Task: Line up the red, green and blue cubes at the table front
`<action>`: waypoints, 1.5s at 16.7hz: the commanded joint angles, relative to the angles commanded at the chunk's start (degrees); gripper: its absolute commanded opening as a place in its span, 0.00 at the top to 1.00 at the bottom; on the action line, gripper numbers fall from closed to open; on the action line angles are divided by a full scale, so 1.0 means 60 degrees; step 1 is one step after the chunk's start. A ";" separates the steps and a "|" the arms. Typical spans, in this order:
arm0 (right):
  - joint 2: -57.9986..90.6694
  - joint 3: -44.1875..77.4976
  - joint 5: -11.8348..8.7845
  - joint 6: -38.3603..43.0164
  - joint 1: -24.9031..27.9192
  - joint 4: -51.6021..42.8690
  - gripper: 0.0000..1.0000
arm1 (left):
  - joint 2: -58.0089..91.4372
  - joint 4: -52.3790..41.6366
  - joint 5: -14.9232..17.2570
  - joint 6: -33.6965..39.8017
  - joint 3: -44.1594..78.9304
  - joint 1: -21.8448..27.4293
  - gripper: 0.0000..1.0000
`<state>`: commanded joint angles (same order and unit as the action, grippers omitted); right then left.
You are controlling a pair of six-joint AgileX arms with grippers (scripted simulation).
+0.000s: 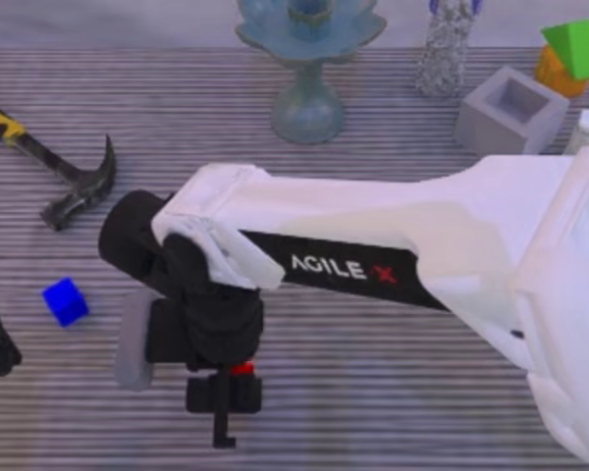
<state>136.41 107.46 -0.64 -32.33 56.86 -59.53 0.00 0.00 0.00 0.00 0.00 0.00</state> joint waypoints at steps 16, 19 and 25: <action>-0.0012 0.0032 0.0000 -0.0004 -0.0014 -0.0034 0.00 | 0.0000 0.0000 0.0000 0.0000 0.0000 0.0000 0.00; -0.0146 0.0558 0.0001 -0.0022 0.0014 -0.0682 0.00 | 0.0000 0.0000 0.0000 0.0000 0.0000 0.0000 0.00; -0.0545 0.1726 -0.0007 -0.0041 0.0042 -0.2270 0.00 | 0.0000 0.0000 0.0000 0.0000 0.0000 0.0000 0.00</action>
<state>133.14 117.82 -0.68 -32.57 57.11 -73.15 0.00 0.00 0.00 0.00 0.00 0.00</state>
